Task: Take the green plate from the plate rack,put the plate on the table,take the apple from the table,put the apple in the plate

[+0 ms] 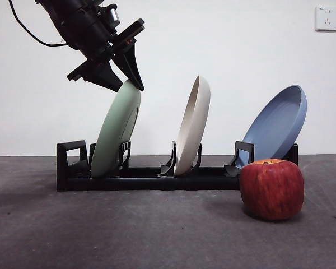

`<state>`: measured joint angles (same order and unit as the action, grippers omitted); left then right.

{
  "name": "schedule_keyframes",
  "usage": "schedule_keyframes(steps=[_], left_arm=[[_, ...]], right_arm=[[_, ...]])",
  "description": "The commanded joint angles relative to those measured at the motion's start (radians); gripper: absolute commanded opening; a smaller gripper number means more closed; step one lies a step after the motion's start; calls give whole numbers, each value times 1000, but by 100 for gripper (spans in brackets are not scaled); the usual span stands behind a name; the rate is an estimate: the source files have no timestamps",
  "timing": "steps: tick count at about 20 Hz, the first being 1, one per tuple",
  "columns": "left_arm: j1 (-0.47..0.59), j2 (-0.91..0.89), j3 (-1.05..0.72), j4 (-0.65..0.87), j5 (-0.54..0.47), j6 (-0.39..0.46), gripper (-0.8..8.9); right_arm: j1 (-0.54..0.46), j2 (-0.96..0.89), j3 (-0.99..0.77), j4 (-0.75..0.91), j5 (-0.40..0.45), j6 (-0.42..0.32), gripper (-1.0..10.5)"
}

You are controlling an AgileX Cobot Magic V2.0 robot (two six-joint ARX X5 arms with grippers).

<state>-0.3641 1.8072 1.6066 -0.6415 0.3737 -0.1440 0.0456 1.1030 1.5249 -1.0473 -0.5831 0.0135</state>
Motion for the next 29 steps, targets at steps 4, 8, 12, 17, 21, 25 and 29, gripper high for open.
schedule_keyframes(steps=[4,8,12,17,21,25,29], left_arm=[[-4,12,5,6,45,-14,117],[-3,12,6,6,45,-14,-12],[-4,12,11,4,45,-14,-12],[-5,12,139,-99,55,-13,-12],[-16,12,339,-232,90,-7,-12],[-50,12,588,-516,112,128,-12],[-139,-53,719,-695,13,224,-9]], right_arm=[[1,1,5,8,0,-7,594],[1,1,5,7,0,-7,594],[1,1,5,7,0,-7,594],[1,1,5,7,0,-7,594],[1,1,5,7,0,-7,594],[1,1,5,7,0,-7,594],[1,1,5,6,0,-7,594]])
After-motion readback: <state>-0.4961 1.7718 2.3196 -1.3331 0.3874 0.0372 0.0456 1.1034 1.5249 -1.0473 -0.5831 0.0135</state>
